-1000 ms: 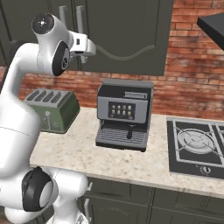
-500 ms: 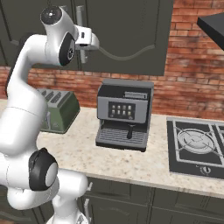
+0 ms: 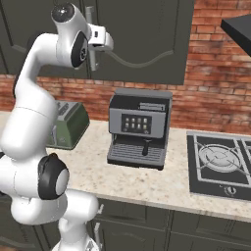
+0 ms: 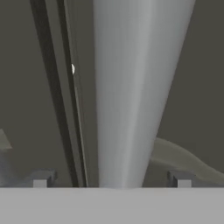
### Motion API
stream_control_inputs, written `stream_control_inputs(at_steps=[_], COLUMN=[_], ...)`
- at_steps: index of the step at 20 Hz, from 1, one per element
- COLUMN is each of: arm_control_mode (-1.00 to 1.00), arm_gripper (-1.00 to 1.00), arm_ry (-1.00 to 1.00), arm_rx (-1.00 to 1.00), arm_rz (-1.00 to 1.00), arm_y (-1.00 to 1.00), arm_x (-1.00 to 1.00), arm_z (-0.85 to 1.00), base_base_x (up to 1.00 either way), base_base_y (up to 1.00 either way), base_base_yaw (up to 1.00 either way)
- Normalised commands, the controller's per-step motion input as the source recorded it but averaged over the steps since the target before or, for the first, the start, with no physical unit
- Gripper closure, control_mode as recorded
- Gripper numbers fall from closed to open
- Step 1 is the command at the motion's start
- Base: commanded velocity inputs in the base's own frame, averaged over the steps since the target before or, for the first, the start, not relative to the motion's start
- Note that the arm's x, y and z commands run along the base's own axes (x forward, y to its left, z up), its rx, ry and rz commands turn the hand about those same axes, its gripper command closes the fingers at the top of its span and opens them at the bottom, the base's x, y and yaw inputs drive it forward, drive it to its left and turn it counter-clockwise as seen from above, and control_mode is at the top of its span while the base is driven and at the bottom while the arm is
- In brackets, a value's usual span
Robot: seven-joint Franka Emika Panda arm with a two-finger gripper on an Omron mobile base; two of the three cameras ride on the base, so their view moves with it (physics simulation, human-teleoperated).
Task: Move the bowls from the cabinet to the plates on the dining table.
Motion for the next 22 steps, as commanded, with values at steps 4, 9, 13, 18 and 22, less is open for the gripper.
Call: stream_control_inputs(at_steps=[4, 9, 13, 18, 22], arm_control_mode=[-1.0, -1.0, -1.0, -1.0, -1.0], arm_gripper=[-1.0, 1.0, 1.0, 1.0, 1.0], arm_ry=[-0.13, -0.12, -0.05, 0.02, 0.1], arm_rx=[0.0, 0.0, 0.02, 0.14, 0.22], arm_rz=[0.02, 0.01, 0.01, 0.01, 0.05], arm_y=[0.0, 0.0, 0.0, -0.01, -0.03], arm_x=[0.2, 0.14, 0.23, 0.37, 0.27], arm_z=[0.0, 0.0, 0.0, -0.03, -0.08], base_base_x=[0.0, 0.0, 0.0, 0.0, 0.0], base_base_y=[0.0, 0.0, 0.0, 0.0, 0.0], base_base_yaw=[0.0, 0.0, 0.0, 0.0, 0.0])
